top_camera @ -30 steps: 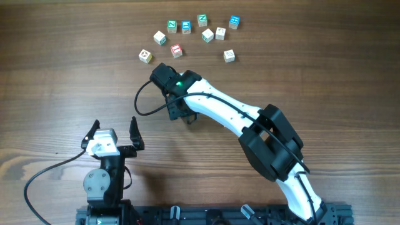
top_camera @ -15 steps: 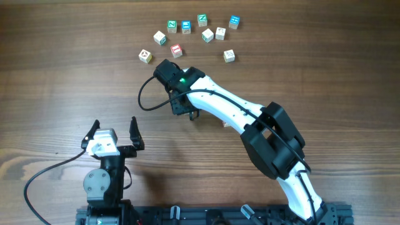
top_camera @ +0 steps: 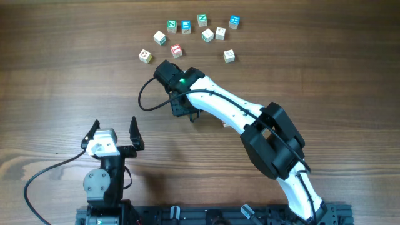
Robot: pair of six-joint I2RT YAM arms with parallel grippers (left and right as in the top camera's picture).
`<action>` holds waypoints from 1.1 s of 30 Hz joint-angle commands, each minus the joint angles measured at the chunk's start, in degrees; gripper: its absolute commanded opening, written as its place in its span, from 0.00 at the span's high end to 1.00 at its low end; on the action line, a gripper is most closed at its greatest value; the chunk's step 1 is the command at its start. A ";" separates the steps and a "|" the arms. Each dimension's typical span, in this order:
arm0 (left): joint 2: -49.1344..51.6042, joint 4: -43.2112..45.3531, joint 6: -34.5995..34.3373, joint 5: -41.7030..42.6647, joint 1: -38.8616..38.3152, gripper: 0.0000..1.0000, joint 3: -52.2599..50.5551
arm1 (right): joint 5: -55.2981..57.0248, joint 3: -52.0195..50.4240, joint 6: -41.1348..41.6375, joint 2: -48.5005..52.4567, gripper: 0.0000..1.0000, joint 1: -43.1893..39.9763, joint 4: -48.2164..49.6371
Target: Form a tower
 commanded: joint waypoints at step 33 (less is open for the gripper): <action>-0.28 -0.02 1.07 -0.72 0.33 0.00 -0.17 | -2.80 -0.57 -5.16 1.46 0.59 0.02 2.60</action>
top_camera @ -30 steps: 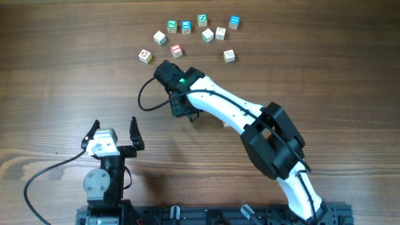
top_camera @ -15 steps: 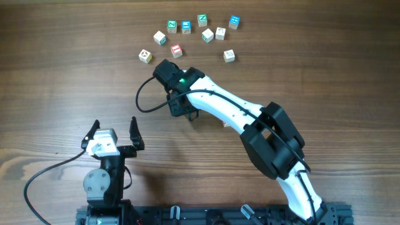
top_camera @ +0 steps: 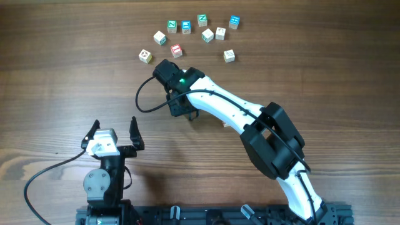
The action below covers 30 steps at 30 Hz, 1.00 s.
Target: Form a tower
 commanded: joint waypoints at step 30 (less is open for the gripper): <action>-0.28 -0.02 1.07 -0.74 0.33 0.00 -0.17 | -0.50 -0.55 -0.63 1.40 0.30 0.02 -0.17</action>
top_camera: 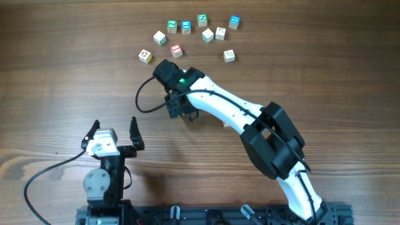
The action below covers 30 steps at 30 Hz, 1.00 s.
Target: Form a tower
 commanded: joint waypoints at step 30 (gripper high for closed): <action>-0.28 -0.02 1.05 -0.74 0.33 0.00 -0.17 | -0.50 -0.55 0.48 1.40 0.57 0.04 -0.76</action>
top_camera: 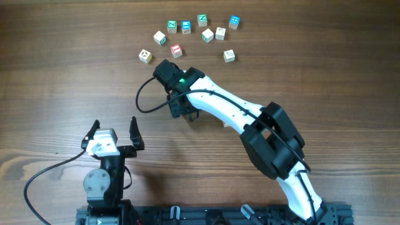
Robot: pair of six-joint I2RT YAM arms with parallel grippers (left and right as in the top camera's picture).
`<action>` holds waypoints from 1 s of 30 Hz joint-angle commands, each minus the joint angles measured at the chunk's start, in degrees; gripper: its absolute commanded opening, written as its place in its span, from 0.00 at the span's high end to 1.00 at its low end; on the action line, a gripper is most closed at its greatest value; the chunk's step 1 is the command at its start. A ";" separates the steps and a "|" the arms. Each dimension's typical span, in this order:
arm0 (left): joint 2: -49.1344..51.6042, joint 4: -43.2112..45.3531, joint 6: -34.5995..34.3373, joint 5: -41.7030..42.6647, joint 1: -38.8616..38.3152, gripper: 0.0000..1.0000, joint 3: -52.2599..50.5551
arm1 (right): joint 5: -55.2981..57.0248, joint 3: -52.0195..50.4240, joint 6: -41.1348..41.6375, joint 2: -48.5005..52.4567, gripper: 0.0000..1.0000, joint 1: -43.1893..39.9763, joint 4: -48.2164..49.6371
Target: Form a tower
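Several small letter blocks lie scattered at the far side of the table, among them a red one (176,50), a yellow one (145,56), a blue one (234,22) and a green one (202,20). My right gripper (185,113) points down at the wood just nearer than the red block. Its own wrist hides the fingers, so neither their state nor any load shows. My left gripper (114,131) rests near the front left, open and empty, far from the blocks.
The white right arm (231,112) stretches diagonally from the front right across the table's middle. A black cable (142,100) loops out to the left of its wrist. A small pale bit (224,125) peeks out beside the arm.
The right wrist has shifted a little to the right and toward the front. The blocks and the left arm have not moved.
The right gripper stood just nearer than the red block at the oldest moment. At the two following moments it was each time slightly farther left, and now it is back about where it was. The blocks and the left gripper stayed put throughout.
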 commanded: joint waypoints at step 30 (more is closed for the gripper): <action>-0.28 -0.02 1.05 -0.76 0.33 0.00 -0.17 | -0.46 -0.17 1.40 3.50 0.49 0.02 1.40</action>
